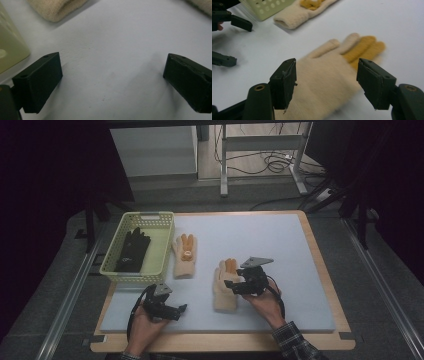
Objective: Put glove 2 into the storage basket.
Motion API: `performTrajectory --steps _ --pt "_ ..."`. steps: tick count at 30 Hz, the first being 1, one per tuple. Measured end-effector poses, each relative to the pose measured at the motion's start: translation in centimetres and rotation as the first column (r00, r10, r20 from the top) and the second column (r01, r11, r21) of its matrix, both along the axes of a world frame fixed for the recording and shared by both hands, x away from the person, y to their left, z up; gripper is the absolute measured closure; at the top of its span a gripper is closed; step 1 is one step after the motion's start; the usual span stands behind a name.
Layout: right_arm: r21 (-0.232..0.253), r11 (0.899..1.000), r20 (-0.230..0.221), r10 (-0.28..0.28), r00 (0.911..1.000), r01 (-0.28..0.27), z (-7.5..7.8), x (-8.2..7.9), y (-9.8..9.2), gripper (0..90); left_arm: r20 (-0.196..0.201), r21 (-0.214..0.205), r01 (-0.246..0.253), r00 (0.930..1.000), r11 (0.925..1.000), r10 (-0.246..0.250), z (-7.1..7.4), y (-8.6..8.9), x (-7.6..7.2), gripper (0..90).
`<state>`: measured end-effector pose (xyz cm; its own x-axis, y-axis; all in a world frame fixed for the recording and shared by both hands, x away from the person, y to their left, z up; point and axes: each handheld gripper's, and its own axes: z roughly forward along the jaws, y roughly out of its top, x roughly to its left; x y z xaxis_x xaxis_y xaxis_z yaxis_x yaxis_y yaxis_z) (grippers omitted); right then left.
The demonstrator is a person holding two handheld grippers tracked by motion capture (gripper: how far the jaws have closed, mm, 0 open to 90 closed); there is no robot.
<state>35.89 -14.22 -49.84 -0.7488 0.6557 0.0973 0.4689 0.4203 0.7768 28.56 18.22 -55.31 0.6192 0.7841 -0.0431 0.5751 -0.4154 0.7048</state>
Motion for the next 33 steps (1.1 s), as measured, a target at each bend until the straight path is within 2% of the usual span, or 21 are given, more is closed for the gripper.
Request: performTrajectory --steps 2,5,12,16,19,23,25,29,31,33 --pt "-0.002 1.0 -0.002 -0.013 0.9999 0.013 0.1 -0.1 -0.8 35.8 0.0 0.0 0.0 1.0 1.0 0.0 0.0 0.0 0.0 2.6" --pt "-0.023 1.0 -0.008 -0.02 0.9998 0.02 -0.1 -0.6 -2.0 47.4 0.0 0.0 0.0 1.0 1.0 0.0 0.0 0.0 0.0 2.6" --pt "-0.039 0.999 -0.024 -0.022 0.9995 0.021 -1.3 -1.2 -3.2 66.6 0.0 0.0 0.0 1.0 1.0 0.0 0.0 0.0 0.0 2.6" --pt "-0.064 0.997 -0.008 -0.033 0.9994 0.032 -1.6 -1.2 -3.4 70.0 0.0 0.0 0.0 1.0 1.0 0.0 0.0 0.0 0.0 2.6" --pt "-0.057 0.997 -0.002 -0.051 0.9987 0.051 -1.4 -0.9 -3.6 70.8 0.0 0.0 0.0 1.0 1.0 0.0 0.0 0.0 0.0 2.6" --pt "-0.047 0.996 0.01 -0.07 0.9975 0.07 -1.0 0.3 -3.2 74.8 0.0 0.0 0.0 1.0 1.0 0.0 0.0 0.0 0.0 2.6" --pt "-0.038 0.996 0.0 -0.084 0.9965 0.084 -1.0 1.6 -2.8 75.1 0.0 0.0 0.0 1.0 1.0 0.0 0.0 0.0 0.0 2.6" --pt "-0.018 0.994 -0.031 -0.107 0.9937 0.107 -1.6 4.1 -1.7 68.5 0.001 -0.001 0.0 1.0 1.0 0.0 0.0 0.0 0.0 2.6" --pt "-0.025 0.994 -0.057 -0.11 0.9923 0.109 -2.3 5.1 -1.3 67.9 0.001 -0.001 0.0 1.0 1.0 0.0 0.0 0.0 0.0 2.6" --pt "-0.071 0.991 -0.062 -0.116 0.9913 0.111 -3.1 5.7 -0.8 76.5 0.001 -0.001 0.0 1.0 1.0 0.0 0.0 0.0 0.0 2.6"
